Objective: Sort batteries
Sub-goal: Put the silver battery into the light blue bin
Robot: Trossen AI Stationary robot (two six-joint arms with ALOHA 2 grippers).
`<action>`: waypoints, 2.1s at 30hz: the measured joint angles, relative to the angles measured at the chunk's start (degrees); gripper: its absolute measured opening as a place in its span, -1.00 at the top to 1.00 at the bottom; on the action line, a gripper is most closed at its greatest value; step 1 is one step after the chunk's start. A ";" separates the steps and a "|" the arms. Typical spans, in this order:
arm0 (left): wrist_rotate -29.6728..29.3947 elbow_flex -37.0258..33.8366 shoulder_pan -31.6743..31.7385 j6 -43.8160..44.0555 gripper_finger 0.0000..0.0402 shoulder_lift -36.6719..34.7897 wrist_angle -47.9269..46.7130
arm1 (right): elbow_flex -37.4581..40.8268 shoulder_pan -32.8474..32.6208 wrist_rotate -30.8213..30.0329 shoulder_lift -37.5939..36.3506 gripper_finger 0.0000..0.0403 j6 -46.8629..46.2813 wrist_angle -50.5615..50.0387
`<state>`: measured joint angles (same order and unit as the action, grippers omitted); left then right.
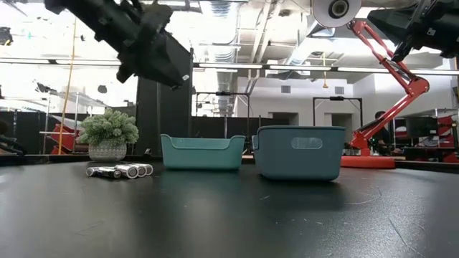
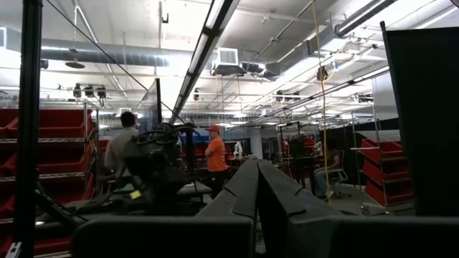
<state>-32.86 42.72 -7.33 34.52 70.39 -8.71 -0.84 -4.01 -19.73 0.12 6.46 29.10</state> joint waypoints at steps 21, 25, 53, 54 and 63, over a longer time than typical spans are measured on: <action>8.63 0.02 11.10 5.90 0.86 10.72 -0.91 | 0.02 0.04 0.00 -0.01 0.86 0.00 -0.13; 8.61 0.02 11.32 6.49 0.82 11.28 -0.94 | 0.02 0.04 0.00 -0.01 0.86 0.00 -0.18; 17.24 5.14 1.84 -9.38 0.37 6.89 -6.75 | 0.02 -0.02 0.00 -0.02 0.86 0.00 -0.41; 17.70 5.18 0.46 -9.38 0.37 6.93 -8.58 | 0.02 -0.02 0.00 0.00 0.86 0.00 -0.39; 16.26 4.90 -13.11 -6.52 0.33 6.97 -17.69 | 0.02 0.00 0.00 -0.02 0.86 0.00 -0.34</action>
<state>-16.60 47.62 -20.44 28.00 77.36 -26.39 -0.82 -4.01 -19.73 0.10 6.46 28.75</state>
